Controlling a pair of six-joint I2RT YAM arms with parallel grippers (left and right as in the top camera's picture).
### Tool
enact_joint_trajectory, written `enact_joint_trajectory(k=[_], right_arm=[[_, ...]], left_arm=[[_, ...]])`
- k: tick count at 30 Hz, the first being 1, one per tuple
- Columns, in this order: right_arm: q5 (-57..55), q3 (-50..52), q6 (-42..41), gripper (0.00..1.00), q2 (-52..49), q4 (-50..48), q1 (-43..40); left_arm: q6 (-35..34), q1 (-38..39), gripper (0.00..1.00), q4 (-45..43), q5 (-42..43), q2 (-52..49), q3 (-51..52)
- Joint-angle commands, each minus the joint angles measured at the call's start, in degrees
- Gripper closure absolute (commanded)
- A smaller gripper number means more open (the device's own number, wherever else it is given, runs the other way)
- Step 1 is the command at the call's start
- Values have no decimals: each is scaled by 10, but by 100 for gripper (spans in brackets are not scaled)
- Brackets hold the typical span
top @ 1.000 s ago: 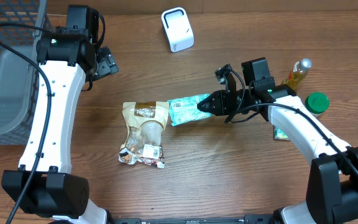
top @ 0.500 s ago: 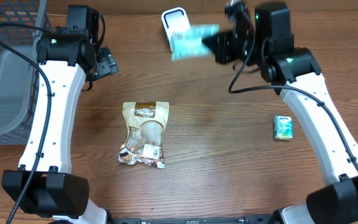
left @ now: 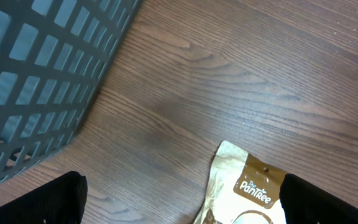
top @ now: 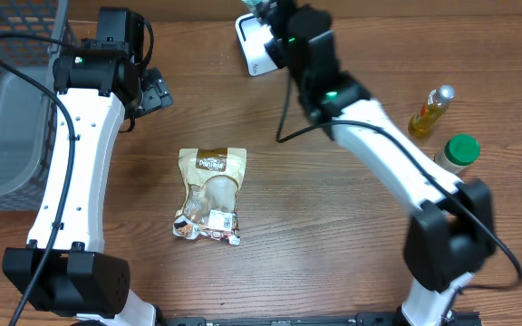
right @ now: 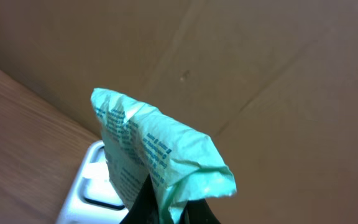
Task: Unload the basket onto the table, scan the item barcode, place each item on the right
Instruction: 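Lift the mint-green packet and carry it up to the white scanner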
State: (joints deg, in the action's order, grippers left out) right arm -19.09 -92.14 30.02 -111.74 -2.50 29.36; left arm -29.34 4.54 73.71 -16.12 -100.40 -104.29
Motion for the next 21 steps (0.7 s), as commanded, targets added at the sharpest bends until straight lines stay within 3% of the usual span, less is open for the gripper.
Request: enact_joint_trajectory(k=[1, 5, 11, 21], right_arm=[[-98, -5, 171, 96, -46, -70, 18], [-137, -5, 271, 96, -118, -204, 28], [-148, -5, 362, 96, -178, -299, 28], [-117, -5, 363, 96, -230, -339, 25]], left_arm=[[11, 7, 0, -1, -8, 8, -11], [11, 7, 0, -1, -8, 8, -11], [11, 7, 0, -1, -8, 8, -11], [11, 7, 1, -1, -8, 8, -11]])
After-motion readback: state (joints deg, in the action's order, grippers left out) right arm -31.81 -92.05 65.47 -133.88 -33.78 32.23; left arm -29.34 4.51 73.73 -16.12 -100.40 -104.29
